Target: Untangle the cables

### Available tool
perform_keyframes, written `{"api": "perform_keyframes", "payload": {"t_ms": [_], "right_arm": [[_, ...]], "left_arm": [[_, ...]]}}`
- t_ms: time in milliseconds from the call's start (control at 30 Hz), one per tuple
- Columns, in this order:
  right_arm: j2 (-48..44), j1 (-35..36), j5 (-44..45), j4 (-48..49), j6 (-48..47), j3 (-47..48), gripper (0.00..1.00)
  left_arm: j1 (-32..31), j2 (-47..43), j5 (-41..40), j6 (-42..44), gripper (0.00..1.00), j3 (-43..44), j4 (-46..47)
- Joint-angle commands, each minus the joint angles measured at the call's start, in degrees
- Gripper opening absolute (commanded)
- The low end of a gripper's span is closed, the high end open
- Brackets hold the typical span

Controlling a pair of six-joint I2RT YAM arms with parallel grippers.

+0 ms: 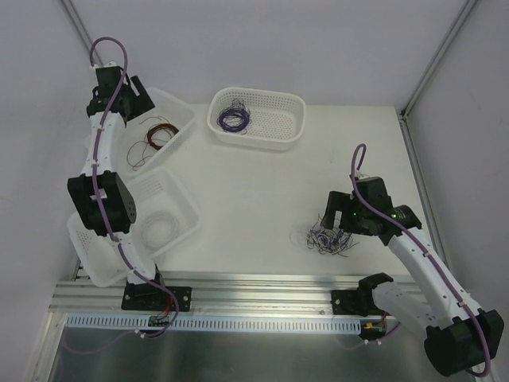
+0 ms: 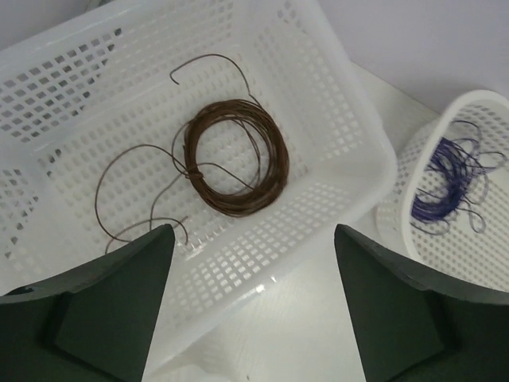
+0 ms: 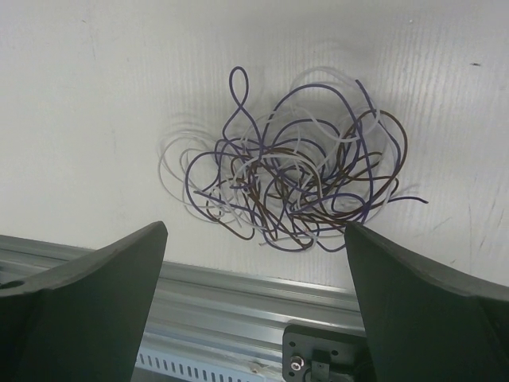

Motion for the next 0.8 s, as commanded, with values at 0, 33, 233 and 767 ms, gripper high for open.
{"api": "perform_keyframes", "payload": {"t_ms": [0, 33, 233, 767], "right_arm": [[-1.28, 0.16, 3.13, -2.08, -1.08, 2.71, 1.0], [-1.28, 0.07, 5.4, -2.26, -1.08, 2.79, 1.0], [-0.84, -0.02, 7.89, -2.61, 0.58, 1.92, 0.99], [6.98, 0.86, 5.08, 4.05, 6.82, -6.43, 0.8]], "left_arm": [[-0.31, -11.17, 3.9, -3.26, 0.83, -4.56, 2.44], [-0.4, -12.67, 5.13, -4.92, 0.86, -6.24, 2.44], [-4.59, -25.41, 14.63, -8.81, 0.95, -21.97, 2.35], [-35.27, -46.26, 13.59, -15.21, 0.93, -52.04, 2.44]]}}
